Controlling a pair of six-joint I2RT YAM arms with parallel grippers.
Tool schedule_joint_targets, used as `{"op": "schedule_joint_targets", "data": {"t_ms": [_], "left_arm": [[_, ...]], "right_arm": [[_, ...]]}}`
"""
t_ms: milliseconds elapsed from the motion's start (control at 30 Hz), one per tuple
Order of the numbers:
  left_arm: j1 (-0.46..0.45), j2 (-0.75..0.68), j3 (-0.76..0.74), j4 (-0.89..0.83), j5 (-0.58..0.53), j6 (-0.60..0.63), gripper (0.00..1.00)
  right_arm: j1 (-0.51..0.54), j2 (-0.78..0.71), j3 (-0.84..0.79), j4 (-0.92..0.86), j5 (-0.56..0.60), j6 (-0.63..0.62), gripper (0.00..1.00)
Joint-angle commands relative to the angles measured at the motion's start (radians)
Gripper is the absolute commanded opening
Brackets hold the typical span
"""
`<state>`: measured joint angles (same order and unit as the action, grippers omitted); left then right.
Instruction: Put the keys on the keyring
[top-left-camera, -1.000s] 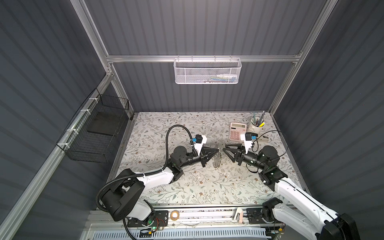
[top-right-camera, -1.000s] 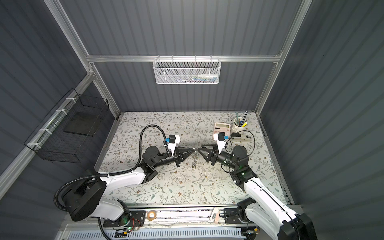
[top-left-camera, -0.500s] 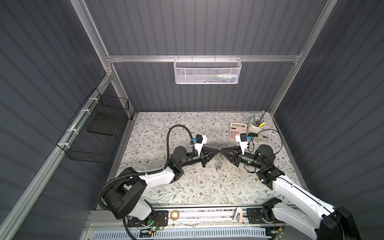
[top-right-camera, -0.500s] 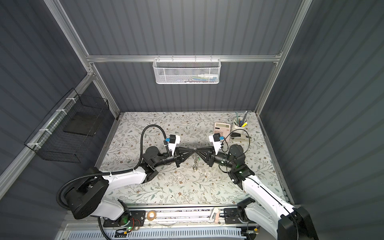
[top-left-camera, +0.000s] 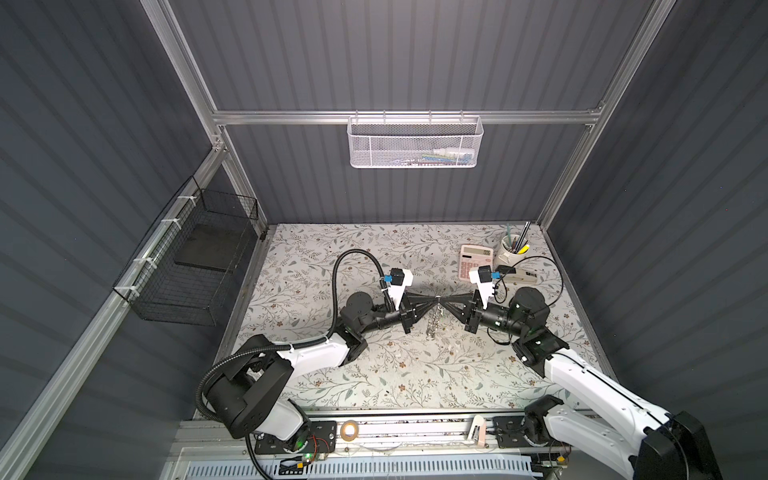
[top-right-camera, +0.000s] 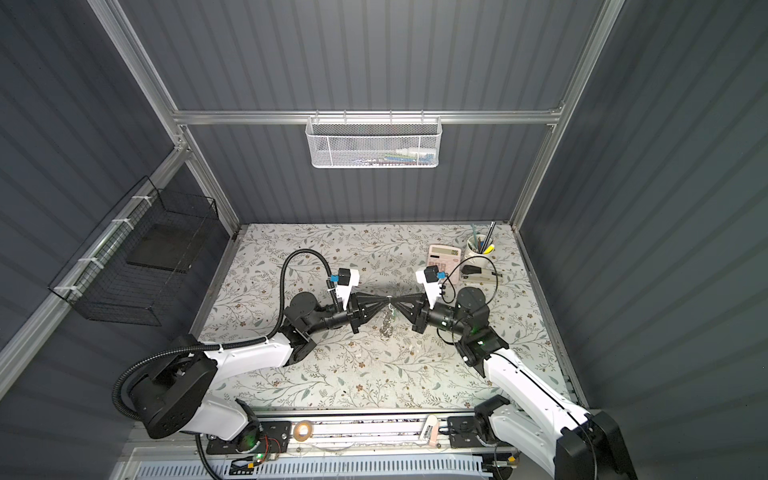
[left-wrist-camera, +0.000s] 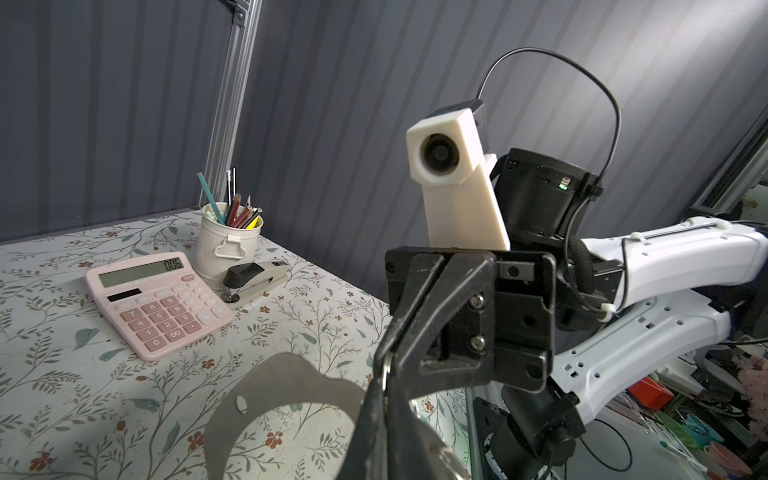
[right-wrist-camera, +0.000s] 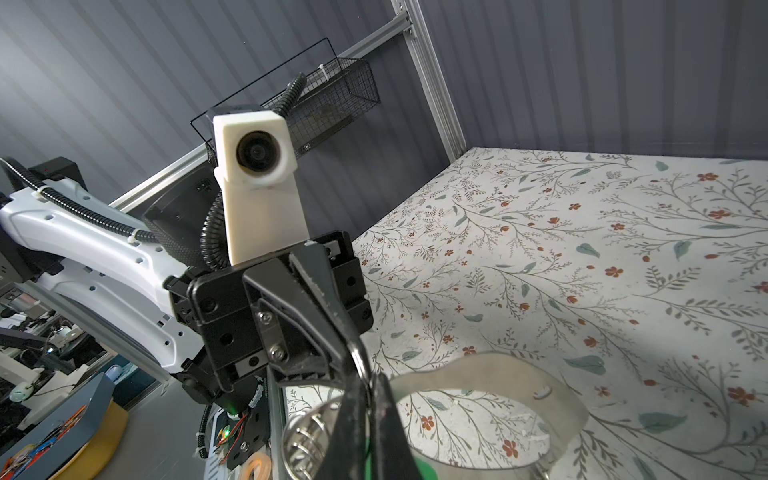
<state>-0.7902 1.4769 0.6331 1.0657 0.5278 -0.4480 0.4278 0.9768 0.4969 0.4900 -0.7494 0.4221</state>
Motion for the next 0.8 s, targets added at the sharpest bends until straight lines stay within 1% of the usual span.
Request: {"op": "schedule_joint_targets", "data": {"t_ms": [0, 100, 167, 267, 333, 433, 467, 567, 667, 767], "left_arm": [[-0.004, -0.054, 0.028, -0.083, -0.013, 0.078, 0.29], [0.016, -0.106, 0.034, -0.207, -0.029, 0.114, 0.37], [0.042, -0.148, 0.047, -0.321, -0.028, 0.141, 0.41], [0.082, -0.218, 0.077, -0.529, -0.023, 0.201, 0.43], [0.099, -0.268, 0.126, -0.721, -0.017, 0.287, 0.46], [0.103, -0.309, 0.245, -1.061, -0.012, 0.483, 0.47], [0.103, -0.307, 0.3, -1.167, -0.012, 0.543, 0.47], [0.103, -0.272, 0.43, -1.398, 0.017, 0.685, 0.47], [0.103, -0.203, 0.561, -1.577, 0.067, 0.779, 0.47], [0.103, -0.108, 0.698, -1.734, 0.094, 0.856, 0.44]], "right_arm": [[0.012, -0.003, 0.032, -0.024, 0.019, -0.013, 0.0], [0.015, -0.005, 0.035, -0.039, 0.028, -0.024, 0.0], [0.018, -0.007, 0.038, -0.047, 0.03, -0.03, 0.0], [0.022, -0.009, 0.039, -0.055, 0.035, -0.041, 0.0], [0.027, -0.007, 0.044, -0.07, 0.041, -0.052, 0.0], [0.042, -0.008, 0.055, -0.1, 0.054, -0.078, 0.0], [0.05, -0.009, 0.058, -0.11, 0.063, -0.09, 0.0], [0.073, -0.001, 0.068, -0.132, 0.073, -0.116, 0.0], [0.093, 0.011, 0.079, -0.149, 0.079, -0.137, 0.0], [0.107, 0.023, 0.089, -0.163, 0.081, -0.152, 0.0]]}}
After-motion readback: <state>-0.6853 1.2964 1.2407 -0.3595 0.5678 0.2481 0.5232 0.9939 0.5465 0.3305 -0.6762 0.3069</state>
